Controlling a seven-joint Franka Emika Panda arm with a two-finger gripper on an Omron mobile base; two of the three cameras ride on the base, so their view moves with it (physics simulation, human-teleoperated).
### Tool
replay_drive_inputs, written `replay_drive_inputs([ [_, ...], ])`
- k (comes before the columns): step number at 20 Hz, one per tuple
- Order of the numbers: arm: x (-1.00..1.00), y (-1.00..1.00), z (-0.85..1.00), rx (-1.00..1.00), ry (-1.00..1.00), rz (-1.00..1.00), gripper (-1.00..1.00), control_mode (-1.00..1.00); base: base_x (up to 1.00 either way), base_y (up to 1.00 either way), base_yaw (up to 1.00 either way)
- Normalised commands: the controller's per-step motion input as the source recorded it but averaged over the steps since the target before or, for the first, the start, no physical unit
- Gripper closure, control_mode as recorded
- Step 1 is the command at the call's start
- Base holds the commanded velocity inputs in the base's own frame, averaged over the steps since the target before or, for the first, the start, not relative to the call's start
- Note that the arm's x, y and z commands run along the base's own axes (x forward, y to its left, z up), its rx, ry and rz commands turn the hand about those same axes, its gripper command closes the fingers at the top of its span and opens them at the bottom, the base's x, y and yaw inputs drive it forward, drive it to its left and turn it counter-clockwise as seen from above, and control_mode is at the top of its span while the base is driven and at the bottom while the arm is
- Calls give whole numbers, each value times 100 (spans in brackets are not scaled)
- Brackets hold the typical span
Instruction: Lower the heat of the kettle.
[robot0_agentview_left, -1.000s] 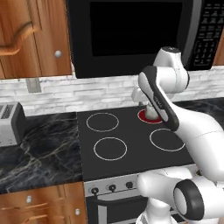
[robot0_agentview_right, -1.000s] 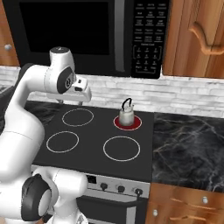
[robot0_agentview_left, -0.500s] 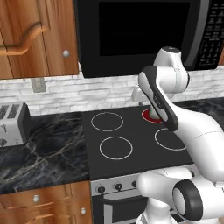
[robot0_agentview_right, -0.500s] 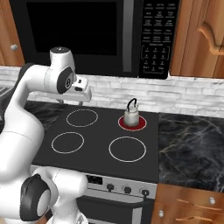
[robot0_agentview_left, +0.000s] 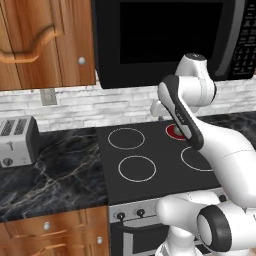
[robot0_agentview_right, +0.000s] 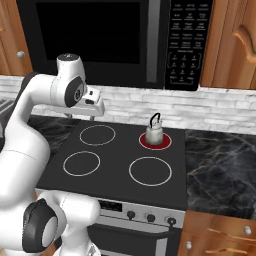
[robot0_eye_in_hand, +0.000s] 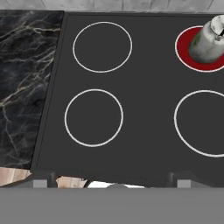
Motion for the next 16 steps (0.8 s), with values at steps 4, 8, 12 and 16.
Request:
replay_drive_inputs([
  [4,0,0,0,0,0,0,-100,100,10,33,0],
  [8,0,0,0,0,0,0,-100,100,13,27,0],
  [12,0,0,0,0,0,0,-100,100,7,11,0],
  [16,0,0,0,0,0,0,-100,100,0,0,0],
])
